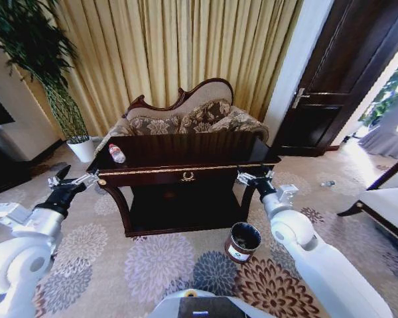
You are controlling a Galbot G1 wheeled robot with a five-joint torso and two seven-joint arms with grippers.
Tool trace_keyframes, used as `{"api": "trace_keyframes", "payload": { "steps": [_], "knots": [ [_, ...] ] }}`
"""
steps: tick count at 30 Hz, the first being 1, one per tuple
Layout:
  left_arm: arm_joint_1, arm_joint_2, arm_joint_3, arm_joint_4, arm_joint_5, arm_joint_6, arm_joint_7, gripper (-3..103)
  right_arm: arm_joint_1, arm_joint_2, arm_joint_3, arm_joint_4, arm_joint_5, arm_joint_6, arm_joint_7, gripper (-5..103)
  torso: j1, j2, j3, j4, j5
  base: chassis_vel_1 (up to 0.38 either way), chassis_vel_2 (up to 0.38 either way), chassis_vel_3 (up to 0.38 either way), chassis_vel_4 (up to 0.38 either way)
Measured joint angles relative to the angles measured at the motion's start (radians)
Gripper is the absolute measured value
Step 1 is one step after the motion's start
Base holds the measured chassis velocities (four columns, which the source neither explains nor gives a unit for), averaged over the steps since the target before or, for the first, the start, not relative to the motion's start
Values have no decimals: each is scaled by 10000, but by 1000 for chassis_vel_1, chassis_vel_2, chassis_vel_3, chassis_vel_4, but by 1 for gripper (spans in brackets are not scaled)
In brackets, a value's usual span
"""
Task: Move to the front of the table and place the trash on the table into the trash bin.
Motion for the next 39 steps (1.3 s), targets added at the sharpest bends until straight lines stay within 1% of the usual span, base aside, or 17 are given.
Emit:
{"api": "trace_keyframes", "payload": {
  "steps": [14,26,39],
  "knots": [
    [-25,-14,69,80,79,117,20,100,44,73,-183,-20,2,-59,-29,100,0,0,0,0,0,0,0,0,0],
    [-47,6,75,112,83,133,61,100,55,14,29,-51,-21,-73,-144,100,0,1,-1,0,0,0,0,0,0],
    [-5,-7,64,25,147,133,120,100,3,-18,-20,27,-90,-170,-164,100,0,0,0,-1,0,-68,73,63,-68]
  ]
}}
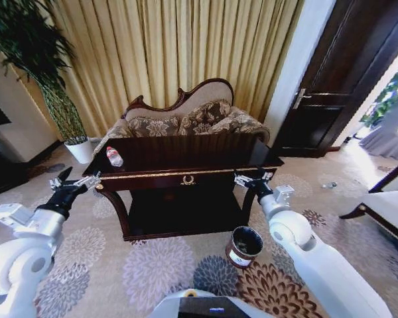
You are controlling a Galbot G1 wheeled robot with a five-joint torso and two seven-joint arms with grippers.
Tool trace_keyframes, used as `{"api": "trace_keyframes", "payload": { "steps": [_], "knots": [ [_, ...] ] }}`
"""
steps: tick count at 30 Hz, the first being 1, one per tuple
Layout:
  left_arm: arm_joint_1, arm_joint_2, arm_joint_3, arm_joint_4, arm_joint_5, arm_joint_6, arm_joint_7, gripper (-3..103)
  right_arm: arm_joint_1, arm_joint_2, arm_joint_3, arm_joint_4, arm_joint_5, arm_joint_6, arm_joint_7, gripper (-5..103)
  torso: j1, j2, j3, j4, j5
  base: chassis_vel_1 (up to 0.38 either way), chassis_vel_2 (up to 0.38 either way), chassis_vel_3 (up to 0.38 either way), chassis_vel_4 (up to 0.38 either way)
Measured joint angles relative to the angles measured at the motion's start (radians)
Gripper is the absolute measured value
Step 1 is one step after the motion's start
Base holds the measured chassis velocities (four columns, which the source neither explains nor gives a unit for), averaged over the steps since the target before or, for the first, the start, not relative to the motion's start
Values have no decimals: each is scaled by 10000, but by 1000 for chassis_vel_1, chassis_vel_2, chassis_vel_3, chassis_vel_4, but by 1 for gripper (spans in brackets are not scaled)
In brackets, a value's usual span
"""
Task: Move to the front of the table and place the trash on the table into the trash bin.
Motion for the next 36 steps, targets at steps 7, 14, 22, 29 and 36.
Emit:
{"api": "trace_keyframes", "payload": {
  "steps": [7,14,22,29,36],
  "knots": [
    [-9,-13,21,-11,11,0,12,100,-1,-31,-80,53,-5,-60,-5,100,0,0,0,1,0,-43,90,41,-96],
    [-3,-23,22,-11,19,0,25,100,15,-39,-208,54,-45,-63,-4,100,0,0,0,1,-1,-31,108,16,-125],
    [-19,-30,133,7,95,-10,32,100,150,-31,-291,-58,112,-86,133,100,0,0,0,3,-2,-31,146,41,-127],
    [-10,-87,169,11,144,-29,98,100,163,-35,-279,-120,149,-109,129,100,0,0,0,0,-1,-122,129,113,-133],
    [33,-124,129,2,151,-46,116,100,177,-15,-279,-152,144,-97,127,100,0,0,0,3,1,-174,156,181,-161]
  ]
}}
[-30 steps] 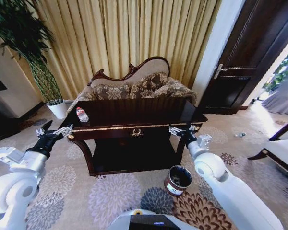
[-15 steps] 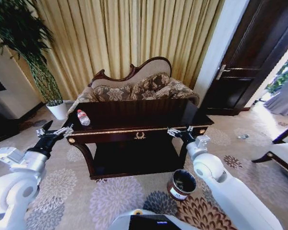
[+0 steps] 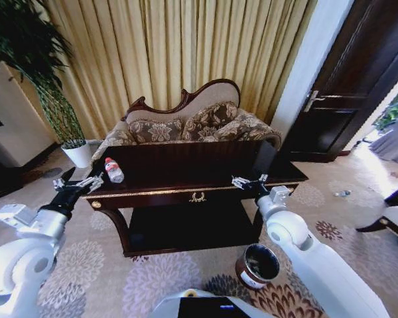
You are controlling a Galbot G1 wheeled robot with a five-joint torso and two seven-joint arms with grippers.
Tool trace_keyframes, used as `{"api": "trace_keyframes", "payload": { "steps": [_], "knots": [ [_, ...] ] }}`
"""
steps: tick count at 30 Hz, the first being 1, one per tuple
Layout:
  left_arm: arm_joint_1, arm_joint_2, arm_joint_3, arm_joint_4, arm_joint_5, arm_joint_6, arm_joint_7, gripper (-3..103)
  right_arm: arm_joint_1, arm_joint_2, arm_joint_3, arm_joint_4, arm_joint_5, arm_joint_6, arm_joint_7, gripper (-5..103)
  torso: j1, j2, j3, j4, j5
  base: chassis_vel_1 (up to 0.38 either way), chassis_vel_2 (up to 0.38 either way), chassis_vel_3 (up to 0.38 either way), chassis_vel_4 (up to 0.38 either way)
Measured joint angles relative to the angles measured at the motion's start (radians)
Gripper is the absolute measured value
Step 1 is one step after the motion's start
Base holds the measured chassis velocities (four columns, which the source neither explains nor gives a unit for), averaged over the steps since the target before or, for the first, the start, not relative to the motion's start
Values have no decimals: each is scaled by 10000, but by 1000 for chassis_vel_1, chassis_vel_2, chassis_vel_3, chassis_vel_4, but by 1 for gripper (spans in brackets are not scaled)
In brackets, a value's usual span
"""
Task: Move to the front of the table and place the trash on the table into the trash bin.
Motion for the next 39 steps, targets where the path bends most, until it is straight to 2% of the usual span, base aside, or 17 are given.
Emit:
{"api": "trace_keyframes", "payload": {
  "steps": [9,39],
  "knots": [
    [35,-80,13,-105,18,-11,11,100,-42,-13,7,126,18,93,107,100,6,-4,3,-3,-2,-146,122,130,-128],
    [173,-233,5,-190,69,-53,8,100,-54,-7,69,87,235,-41,157,100,0,0,0,-1,-2,0,4,1,-2]
  ]
}}
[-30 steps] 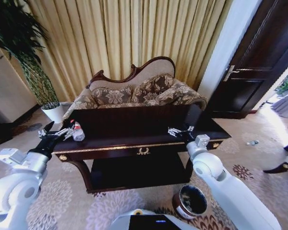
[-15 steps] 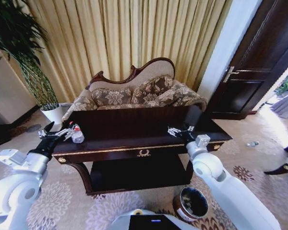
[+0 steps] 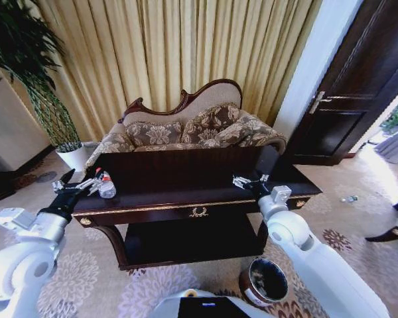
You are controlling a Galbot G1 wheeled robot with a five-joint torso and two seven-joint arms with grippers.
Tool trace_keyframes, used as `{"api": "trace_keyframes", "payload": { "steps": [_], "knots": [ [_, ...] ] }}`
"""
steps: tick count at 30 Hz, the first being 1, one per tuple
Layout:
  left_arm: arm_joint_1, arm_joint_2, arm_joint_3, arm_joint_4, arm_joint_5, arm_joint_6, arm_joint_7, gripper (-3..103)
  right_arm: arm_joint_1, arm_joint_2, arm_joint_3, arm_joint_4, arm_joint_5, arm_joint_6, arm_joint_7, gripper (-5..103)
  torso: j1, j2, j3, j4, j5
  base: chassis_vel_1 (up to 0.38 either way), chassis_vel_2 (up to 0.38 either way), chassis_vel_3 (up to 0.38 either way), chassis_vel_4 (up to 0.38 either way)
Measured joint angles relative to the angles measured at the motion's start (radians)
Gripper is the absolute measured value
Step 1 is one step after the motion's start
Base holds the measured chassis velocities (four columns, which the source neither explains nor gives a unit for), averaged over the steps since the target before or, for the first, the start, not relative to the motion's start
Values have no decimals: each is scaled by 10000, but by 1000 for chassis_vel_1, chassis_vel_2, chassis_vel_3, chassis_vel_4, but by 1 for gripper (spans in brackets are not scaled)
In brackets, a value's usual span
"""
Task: Move to the front of the table and place the trash on the table into the trash bin.
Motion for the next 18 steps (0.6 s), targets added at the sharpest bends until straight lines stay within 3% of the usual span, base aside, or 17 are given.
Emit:
{"api": "trace_keyframes", "payload": {
  "steps": [18],
  "knots": [
    [-18,5,46,-36,11,-18,9,100,-25,8,-39,-42,-103,25,-27,100,0,-1,0,0,0,-17,16,19,-19]
  ]
}}
